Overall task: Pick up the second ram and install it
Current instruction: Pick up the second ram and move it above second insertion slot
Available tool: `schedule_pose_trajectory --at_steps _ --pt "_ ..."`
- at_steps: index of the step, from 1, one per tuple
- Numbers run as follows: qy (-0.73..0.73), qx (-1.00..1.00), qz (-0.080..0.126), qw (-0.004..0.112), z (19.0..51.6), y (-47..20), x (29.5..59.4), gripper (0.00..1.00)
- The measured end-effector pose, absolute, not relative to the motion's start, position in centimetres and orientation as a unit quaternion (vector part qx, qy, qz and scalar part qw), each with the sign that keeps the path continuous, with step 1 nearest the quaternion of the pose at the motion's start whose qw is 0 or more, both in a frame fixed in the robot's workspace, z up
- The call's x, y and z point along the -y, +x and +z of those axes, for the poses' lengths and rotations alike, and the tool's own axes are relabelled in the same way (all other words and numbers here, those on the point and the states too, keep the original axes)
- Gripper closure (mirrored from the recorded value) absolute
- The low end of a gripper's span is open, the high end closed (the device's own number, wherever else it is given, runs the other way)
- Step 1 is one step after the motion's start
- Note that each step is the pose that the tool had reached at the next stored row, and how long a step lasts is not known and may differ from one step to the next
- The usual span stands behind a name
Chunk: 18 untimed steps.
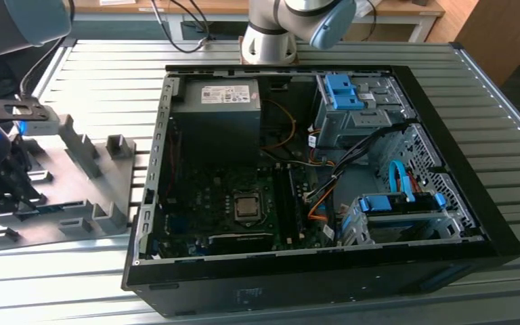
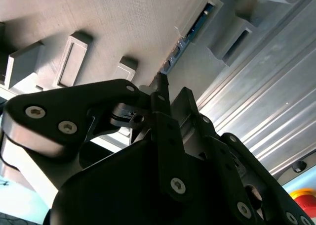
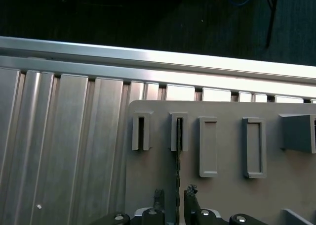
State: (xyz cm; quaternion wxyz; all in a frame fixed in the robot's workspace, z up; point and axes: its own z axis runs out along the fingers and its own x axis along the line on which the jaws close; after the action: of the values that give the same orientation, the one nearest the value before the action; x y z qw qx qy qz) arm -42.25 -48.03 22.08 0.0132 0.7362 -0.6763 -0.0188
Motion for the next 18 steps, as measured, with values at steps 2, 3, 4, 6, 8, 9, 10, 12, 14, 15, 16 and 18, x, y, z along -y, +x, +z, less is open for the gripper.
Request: schedule_pose_trajectory --at_steps 2,3,4,6,8,9,10,12,14,15,16,18 --pt "0.734 0.678 -0.019 0.013 21.7 -42.3 48.0 0.7" --pt "0.734 0.679 -0.019 0.013 21.5 -42.3 48.0 0.7" --pt "0.734 0.679 -0.019 0.013 21.4 -42.3 47.9 0.7" --pt "0.734 0.679 -0.019 0.013 21.0 -42.3 47.7 0.7" --pt "0.734 0.679 -0.019 0.013 20.6 -42.3 47.5 0.7" --pt "0.734 0.679 -0.019 0.013 20.4 -42.3 47.5 0.7" --pt "0.734 0.679 -0.019 0.013 20.3 -42.3 47.4 0.7" --pt "0.734 0.679 -0.019 0.013 19.9 -42.3 47.4 0.7" --pt "0.734 0.679 -0.019 0.013 19.5 -42.3 47.4 0.7" --pt "0.734 0.679 -0.019 0.013 19.4 -42.3 47.4 0.7" --pt "0.734 0.679 -0.019 0.013 19.2 -42.3 47.4 0.7" --pt "0.734 0.679 -0.019 0.013 18.8 -42.3 47.4 0.7"
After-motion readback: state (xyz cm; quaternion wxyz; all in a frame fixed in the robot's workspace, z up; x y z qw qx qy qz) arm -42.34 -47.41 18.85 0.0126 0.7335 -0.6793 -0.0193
